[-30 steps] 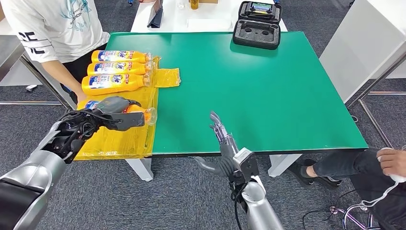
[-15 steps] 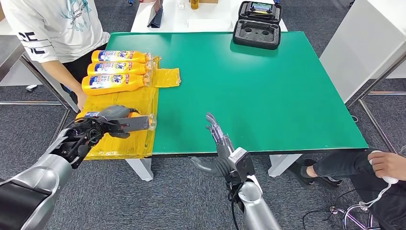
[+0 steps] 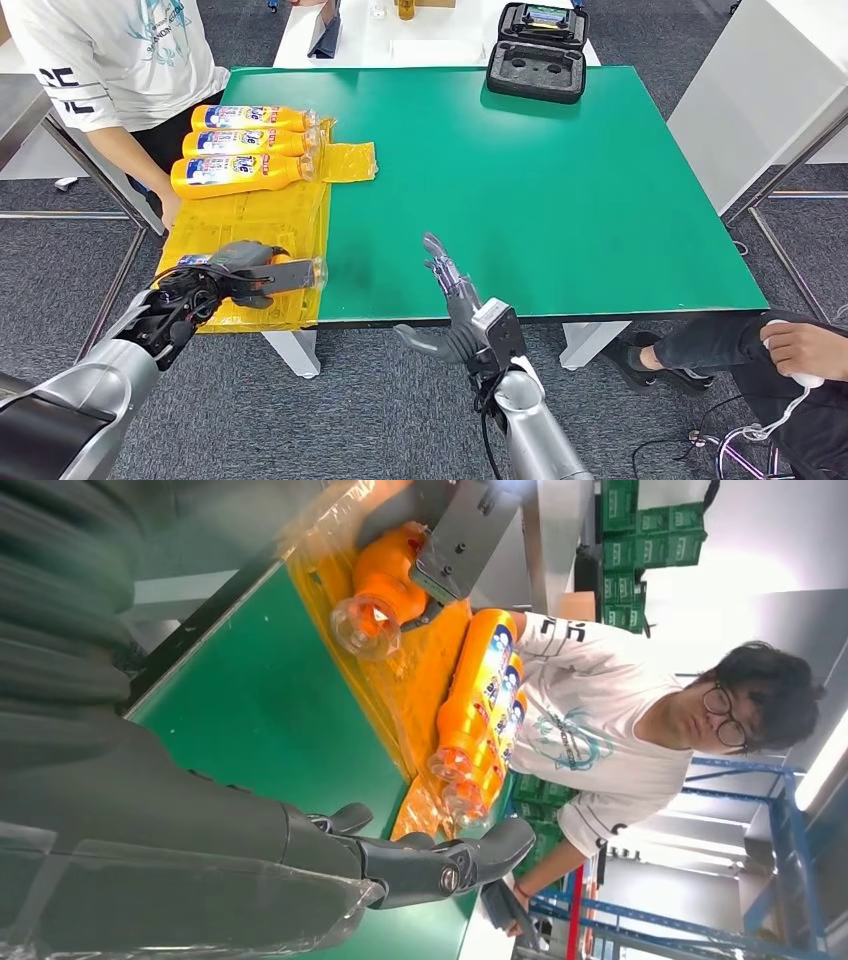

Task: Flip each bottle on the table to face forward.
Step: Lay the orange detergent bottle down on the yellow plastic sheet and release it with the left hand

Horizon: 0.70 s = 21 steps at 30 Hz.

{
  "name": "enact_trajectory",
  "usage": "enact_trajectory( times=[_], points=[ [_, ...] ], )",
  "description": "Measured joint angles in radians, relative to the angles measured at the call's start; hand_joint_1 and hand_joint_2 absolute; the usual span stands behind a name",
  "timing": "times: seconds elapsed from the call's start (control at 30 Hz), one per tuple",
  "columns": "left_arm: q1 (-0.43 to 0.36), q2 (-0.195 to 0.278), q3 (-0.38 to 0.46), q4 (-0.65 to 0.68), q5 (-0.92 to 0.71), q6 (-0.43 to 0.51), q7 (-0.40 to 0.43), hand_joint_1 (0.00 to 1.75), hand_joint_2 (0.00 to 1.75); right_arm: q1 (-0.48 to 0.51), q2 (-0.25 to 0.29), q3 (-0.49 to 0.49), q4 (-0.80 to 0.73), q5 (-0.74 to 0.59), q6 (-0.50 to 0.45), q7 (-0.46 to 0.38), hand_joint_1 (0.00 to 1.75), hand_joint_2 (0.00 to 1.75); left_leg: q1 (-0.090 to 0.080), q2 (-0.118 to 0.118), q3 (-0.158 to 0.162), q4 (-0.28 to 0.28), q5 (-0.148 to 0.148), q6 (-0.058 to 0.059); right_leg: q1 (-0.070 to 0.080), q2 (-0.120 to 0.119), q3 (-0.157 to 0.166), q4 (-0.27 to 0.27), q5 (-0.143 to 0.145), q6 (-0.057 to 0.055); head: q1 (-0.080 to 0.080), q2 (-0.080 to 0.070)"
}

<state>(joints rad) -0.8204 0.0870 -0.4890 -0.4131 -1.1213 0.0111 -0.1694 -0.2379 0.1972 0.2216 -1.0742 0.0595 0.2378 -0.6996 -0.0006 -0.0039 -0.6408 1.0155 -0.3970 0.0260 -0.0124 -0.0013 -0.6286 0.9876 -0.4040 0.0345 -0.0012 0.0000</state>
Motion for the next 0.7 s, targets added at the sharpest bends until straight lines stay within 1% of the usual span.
enact_trajectory(
  times=[0.1, 0.17, 0.2, 0.23, 0.27, 0.3, 0.33, 0.4, 0.7],
  points=[
    [0.001, 0.000, 0.007, 0.003, -0.004, 0.001, 0.006, 1.75, 1.75, -0.010, 0.000, 0.000, 0.016, -0.006, 0.004, 0.000, 0.00, 1.75, 0.000, 0.000, 0.000, 0.000, 0.000, 0.000, 0.000, 0.000, 0.000, 0.000, 0.000, 0.000, 0.000, 0.000],
    [0.002, 0.000, 0.010, 0.006, -0.008, 0.000, 0.009, 1.65, 1.75, -0.017, 0.000, 0.000, 0.026, -0.008, 0.004, 0.000, 0.00, 1.75, 0.000, 0.000, 0.000, 0.000, 0.000, 0.000, 0.000, 0.000, 0.000, 0.000, 0.000, 0.000, 0.000, 0.000],
    [0.003, 0.001, 0.011, 0.008, -0.010, -0.001, 0.011, 1.45, 1.75, -0.020, 0.000, 0.000, 0.031, -0.009, 0.004, 0.000, 0.00, 1.75, 0.000, 0.000, 0.000, 0.000, 0.000, 0.000, 0.000, 0.000, 0.000, 0.000, 0.000, 0.000, 0.000, 0.000],
    [0.004, 0.001, 0.012, 0.009, -0.011, -0.001, 0.012, 1.10, 1.75, -0.023, 0.000, 0.000, 0.036, -0.009, 0.004, 0.000, 0.00, 1.75, 0.000, 0.000, 0.000, 0.000, 0.000, 0.000, 0.000, 0.000, 0.000, 0.000, 0.000, 0.000, 0.000, 0.000],
    [0.005, 0.001, 0.012, 0.010, -0.011, -0.002, 0.012, 0.79, 1.75, -0.026, 0.000, 0.000, 0.041, -0.009, 0.004, 0.000, 0.00, 1.75, 0.000, 0.000, 0.000, 0.000, 0.000, 0.000, 0.000, 0.000, 0.000, 0.000, 0.000, 0.000, 0.000, 0.000],
    [0.005, 0.001, 0.012, 0.010, -0.011, -0.003, 0.012, 0.42, 1.75, -0.029, 0.000, 0.000, 0.045, -0.009, 0.004, 0.000, 0.00, 1.75, 0.000, 0.000, 0.000, 0.000, 0.000, 0.000, 0.000, 0.000, 0.000, 0.000, 0.000, 0.000, 0.000, 0.000],
    [0.005, 0.001, 0.012, 0.011, -0.012, -0.004, 0.012, 0.18, 1.75, -0.032, 0.000, 0.000, 0.050, -0.009, 0.004, 0.000, 0.00, 1.75, 0.000, 0.000, 0.000, 0.000, 0.000, 0.000, 0.000, 0.000, 0.000, 0.000, 0.000, 0.000, 0.000, 0.000],
    [0.006, 0.002, 0.013, 0.012, -0.013, -0.007, 0.013, 0.01, 1.75, -0.038, 0.000, 0.000, 0.060, -0.011, 0.004, 0.000, 0.00, 1.75, 0.000, 0.000, 0.000, 0.000, 0.000, 0.000, 0.000, 0.000, 0.000, 0.000, 0.000, 0.000, 0.000, 0.000],
    [0.005, 0.006, 0.014, 0.016, -0.021, -0.014, 0.014, 0.00, 1.75, -0.055, 0.000, 0.001, 0.095, -0.025, 0.001, 0.000, 0.00, 1.75, 0.000, 0.000, 0.000, 0.000, 0.000, 0.000, 0.000, 0.000, 0.000, 0.000, 0.000, 0.000, 0.000, 0.000]
  ],
)
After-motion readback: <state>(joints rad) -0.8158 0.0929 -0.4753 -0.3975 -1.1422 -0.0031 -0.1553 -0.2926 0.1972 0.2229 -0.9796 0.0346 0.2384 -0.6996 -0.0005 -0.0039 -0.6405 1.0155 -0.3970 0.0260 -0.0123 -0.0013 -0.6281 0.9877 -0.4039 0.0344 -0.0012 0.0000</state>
